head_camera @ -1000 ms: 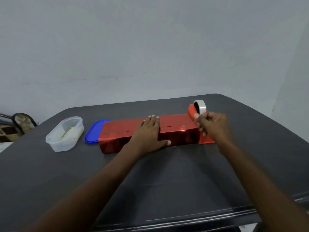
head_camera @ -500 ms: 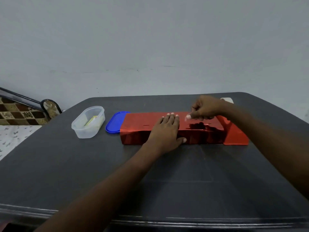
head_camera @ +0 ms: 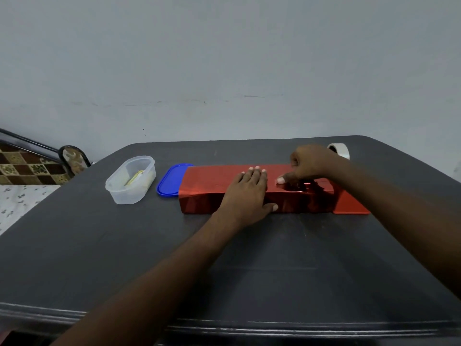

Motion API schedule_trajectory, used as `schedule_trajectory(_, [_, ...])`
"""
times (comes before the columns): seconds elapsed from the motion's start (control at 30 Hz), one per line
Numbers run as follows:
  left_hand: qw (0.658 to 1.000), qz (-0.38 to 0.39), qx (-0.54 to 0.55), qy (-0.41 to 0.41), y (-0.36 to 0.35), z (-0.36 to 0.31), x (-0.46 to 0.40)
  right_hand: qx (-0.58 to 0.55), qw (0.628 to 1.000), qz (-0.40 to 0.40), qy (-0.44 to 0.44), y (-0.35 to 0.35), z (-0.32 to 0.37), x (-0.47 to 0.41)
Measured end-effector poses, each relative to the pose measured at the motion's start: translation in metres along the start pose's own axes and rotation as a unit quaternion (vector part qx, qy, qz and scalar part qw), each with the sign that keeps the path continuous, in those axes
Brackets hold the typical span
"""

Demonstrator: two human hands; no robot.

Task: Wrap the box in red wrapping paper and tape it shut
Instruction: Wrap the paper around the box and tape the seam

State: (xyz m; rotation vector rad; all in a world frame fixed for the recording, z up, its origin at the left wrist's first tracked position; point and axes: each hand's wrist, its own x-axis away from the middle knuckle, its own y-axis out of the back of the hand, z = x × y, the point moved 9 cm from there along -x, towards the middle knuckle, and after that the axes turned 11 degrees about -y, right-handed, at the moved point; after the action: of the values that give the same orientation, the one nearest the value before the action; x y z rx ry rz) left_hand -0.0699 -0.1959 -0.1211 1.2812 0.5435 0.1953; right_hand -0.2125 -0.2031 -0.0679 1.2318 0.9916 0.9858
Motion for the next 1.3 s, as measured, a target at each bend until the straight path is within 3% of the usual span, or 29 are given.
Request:
schedule_trajectory(0.23, [1.000, 0.006, 0.002, 0.005, -0.001, 0.000, -0.001, 0.054, 0.993, -0.081, -0.071, 0.014, -0.033, 0.020])
schedule_trajectory(0.37, [1.000, 0.005, 0.003, 0.004, 0.000, -0.001, -0.001, 0.002, 0.985, -0.170, -0.028, 0.026, -0.002, 0.054])
schedule_trajectory(0.47, [1.000, 0.004, 0.006, 0.006, 0.000, -0.001, -0.001, -0.066, 0.989, -0.122, 0.056, -0.004, 0.026, 0.075])
schedule_trajectory(0.57, [1.000, 0.006, 0.009, 0.005, 0.000, 0.000, -0.001, -0.051, 0.994, -0.048, 0.089, -0.042, 0.029, 0.090])
schedule_trajectory(0.9, [1.000, 0.012, 0.015, 0.019, 0.001, 0.000, -0.001, -0.003, 0.993, -0.111, 0.045, -0.030, -0.002, 0.091])
schedule_trajectory(1.07, [1.000, 0.013, 0.024, 0.015, 0.001, 0.001, 0.000, -0.068, 0.992, -0.063, 0.084, -0.045, 0.032, 0.092])
schedule_trajectory(1.3, [0.999, 0.025, 0.019, 0.015, 0.001, 0.000, 0.001, -0.039, 0.995, -0.083, 0.036, -0.036, -0.013, 0.103])
